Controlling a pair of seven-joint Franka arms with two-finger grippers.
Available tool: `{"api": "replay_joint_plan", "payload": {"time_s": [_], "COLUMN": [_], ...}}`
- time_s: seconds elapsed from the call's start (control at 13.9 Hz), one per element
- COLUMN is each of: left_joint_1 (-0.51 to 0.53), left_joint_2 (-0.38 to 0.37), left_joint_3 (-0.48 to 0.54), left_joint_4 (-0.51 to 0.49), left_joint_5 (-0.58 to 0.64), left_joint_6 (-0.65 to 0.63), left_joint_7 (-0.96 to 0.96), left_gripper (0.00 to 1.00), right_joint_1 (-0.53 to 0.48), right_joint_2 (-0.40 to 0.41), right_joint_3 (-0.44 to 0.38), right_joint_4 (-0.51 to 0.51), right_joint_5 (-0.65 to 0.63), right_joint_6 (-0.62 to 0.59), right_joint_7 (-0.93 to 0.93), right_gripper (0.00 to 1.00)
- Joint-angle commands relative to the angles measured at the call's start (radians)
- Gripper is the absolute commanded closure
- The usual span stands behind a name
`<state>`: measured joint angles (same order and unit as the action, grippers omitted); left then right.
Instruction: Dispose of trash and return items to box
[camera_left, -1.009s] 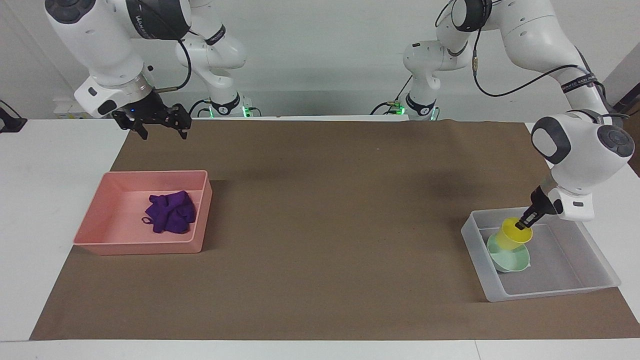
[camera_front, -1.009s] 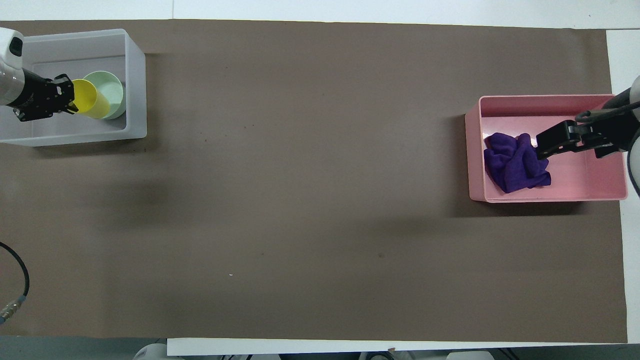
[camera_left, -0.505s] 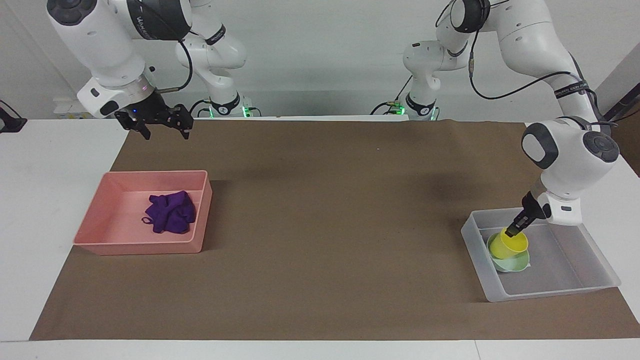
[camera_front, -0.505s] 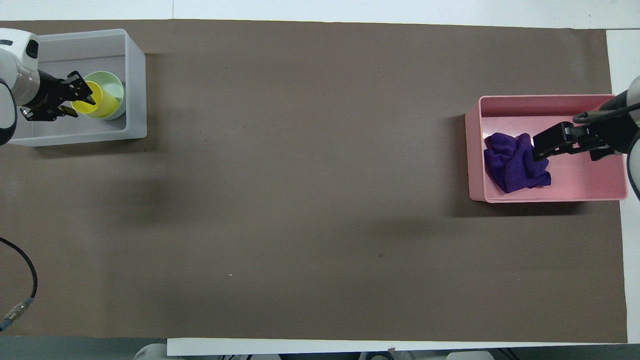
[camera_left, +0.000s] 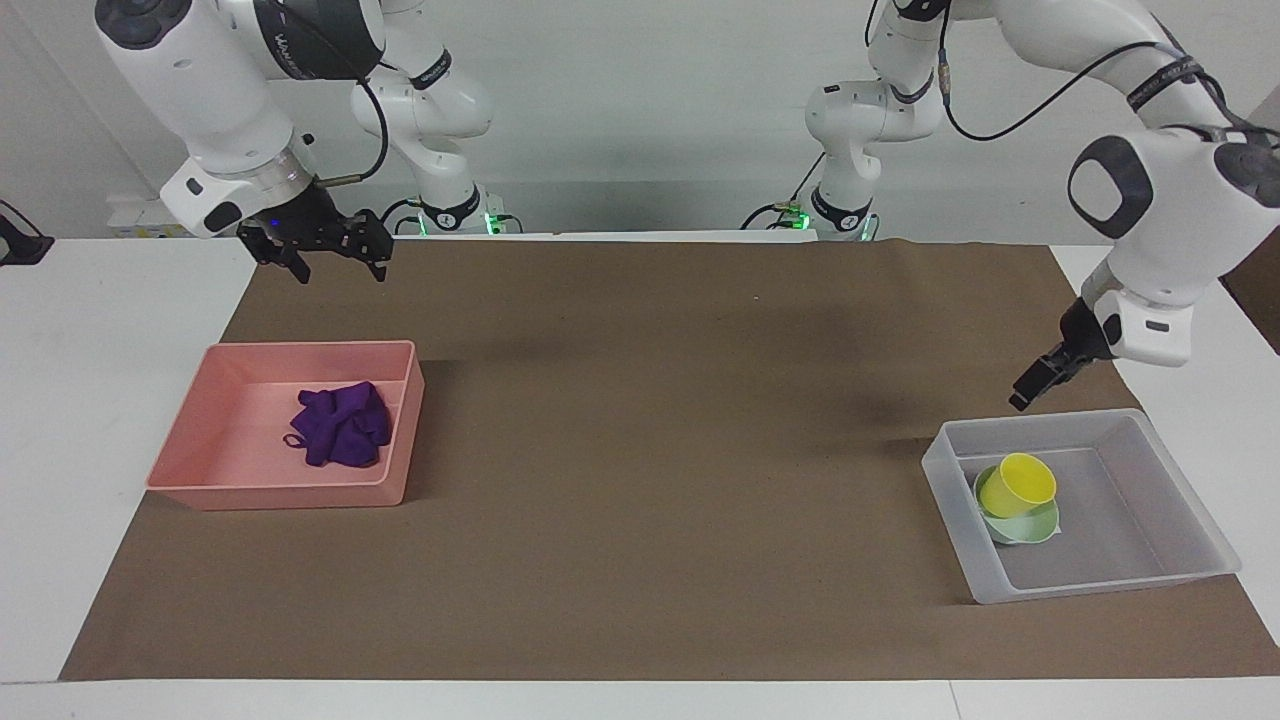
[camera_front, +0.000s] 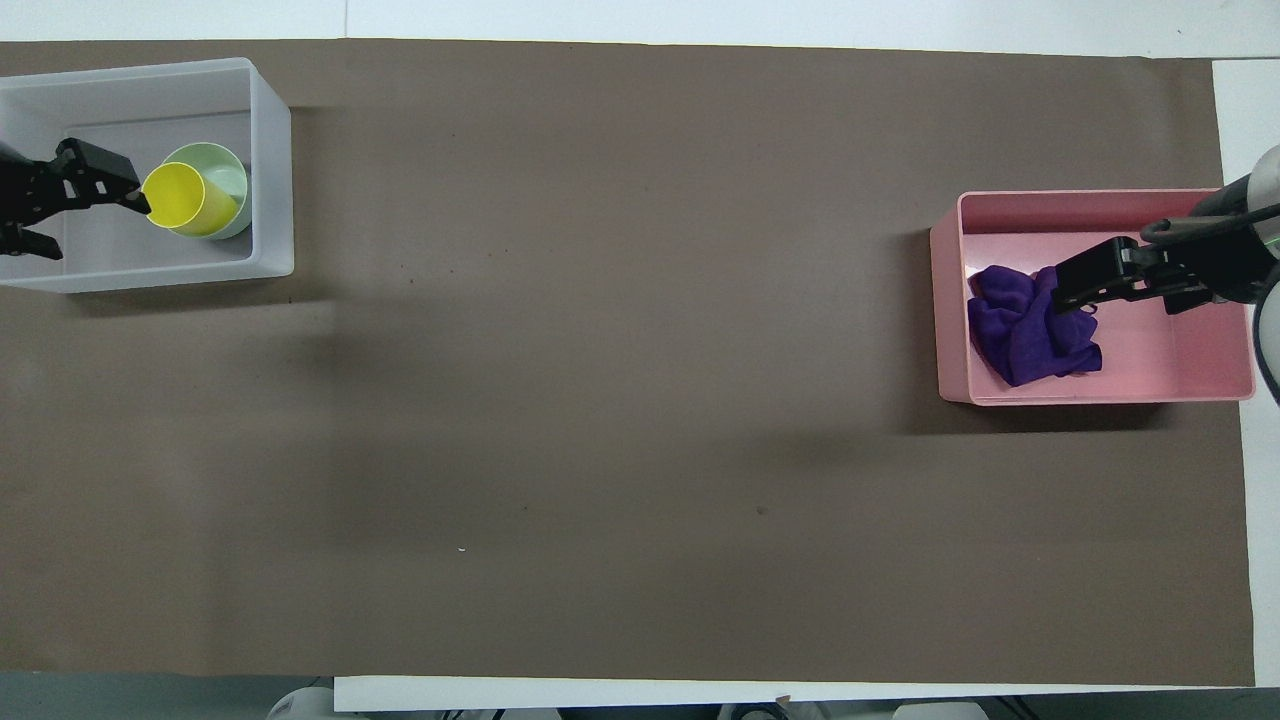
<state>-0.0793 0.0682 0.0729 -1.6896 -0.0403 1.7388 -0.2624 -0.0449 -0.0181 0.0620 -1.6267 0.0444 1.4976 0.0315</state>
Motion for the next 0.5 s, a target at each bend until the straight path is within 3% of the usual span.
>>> {"api": "replay_joint_plan", "payload": {"time_s": [0.0, 0.14, 0.43], "left_joint_1": [-0.042, -0.063, -0.076], "left_joint_2": [-0.149, -0.201, -0.147], "left_joint_3": [0.005, -0.01, -0.025], "left_joint_4": [-0.027, -0.024, 0.017], "left_joint_5": [0.03, 0.062, 0.063], "left_joint_6": [-0.168, -0.196, -0.179], "left_joint_7": [0.171, 0.254, 0.258], "left_gripper": [0.0, 0.0, 0.0], "right_joint_1": [0.005, 0.005, 0.004], "right_joint_2": [-0.028, -0.034, -0.042], "right_joint_3": [-0.007, -0.007, -0.007], "right_joint_4": [-0.045, -0.055, -0.076], "right_joint_5": [0.029, 0.031, 0.031], "right_joint_6": [0.038, 0.042, 0.046], "right_joint_7": [-0.004, -0.004, -0.01], "right_gripper": [0.01, 0.01, 0.01]}}
